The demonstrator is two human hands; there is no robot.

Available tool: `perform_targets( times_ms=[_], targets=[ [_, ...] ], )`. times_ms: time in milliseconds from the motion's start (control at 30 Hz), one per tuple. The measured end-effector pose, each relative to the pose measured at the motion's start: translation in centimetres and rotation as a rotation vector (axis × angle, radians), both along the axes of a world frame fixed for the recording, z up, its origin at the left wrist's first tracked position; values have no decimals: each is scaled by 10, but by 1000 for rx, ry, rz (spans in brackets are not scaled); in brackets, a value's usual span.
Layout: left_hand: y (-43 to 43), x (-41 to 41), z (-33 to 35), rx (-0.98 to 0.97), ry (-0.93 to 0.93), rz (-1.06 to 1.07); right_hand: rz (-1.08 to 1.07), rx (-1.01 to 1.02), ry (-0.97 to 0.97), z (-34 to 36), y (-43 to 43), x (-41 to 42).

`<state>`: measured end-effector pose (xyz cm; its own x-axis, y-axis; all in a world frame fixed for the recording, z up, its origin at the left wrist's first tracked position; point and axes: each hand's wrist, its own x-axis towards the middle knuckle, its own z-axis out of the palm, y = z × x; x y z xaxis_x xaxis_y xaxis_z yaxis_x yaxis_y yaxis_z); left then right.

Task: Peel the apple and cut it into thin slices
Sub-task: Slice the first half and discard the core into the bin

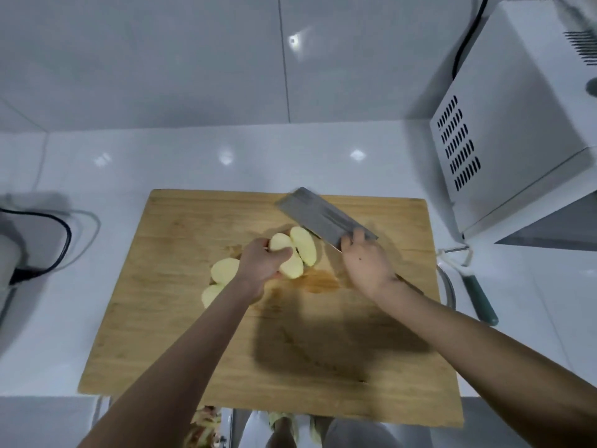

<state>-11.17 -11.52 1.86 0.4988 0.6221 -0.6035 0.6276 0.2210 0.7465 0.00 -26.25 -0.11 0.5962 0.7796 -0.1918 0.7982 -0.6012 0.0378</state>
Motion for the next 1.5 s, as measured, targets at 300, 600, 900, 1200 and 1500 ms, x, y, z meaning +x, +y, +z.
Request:
perform_targets(
  times_ms=[300, 600, 900, 1200, 1500],
  targets=[
    [-10, 6, -6, -48, -77, 138, -542, 756, 723, 59, -17, 26],
    [-9, 1, 7, -608, -386, 327, -583, 788, 1107, 85, -12, -6],
    [-1, 1, 15, -599, -520, 261, -577, 780, 1023, 92, -7, -13],
    [11, 1, 24, -517, -496, 254, -562, 754, 1008, 98, 2, -19],
    [8, 8, 24, -465, -457, 259, -598, 689, 958, 100, 5, -22]
  ],
)
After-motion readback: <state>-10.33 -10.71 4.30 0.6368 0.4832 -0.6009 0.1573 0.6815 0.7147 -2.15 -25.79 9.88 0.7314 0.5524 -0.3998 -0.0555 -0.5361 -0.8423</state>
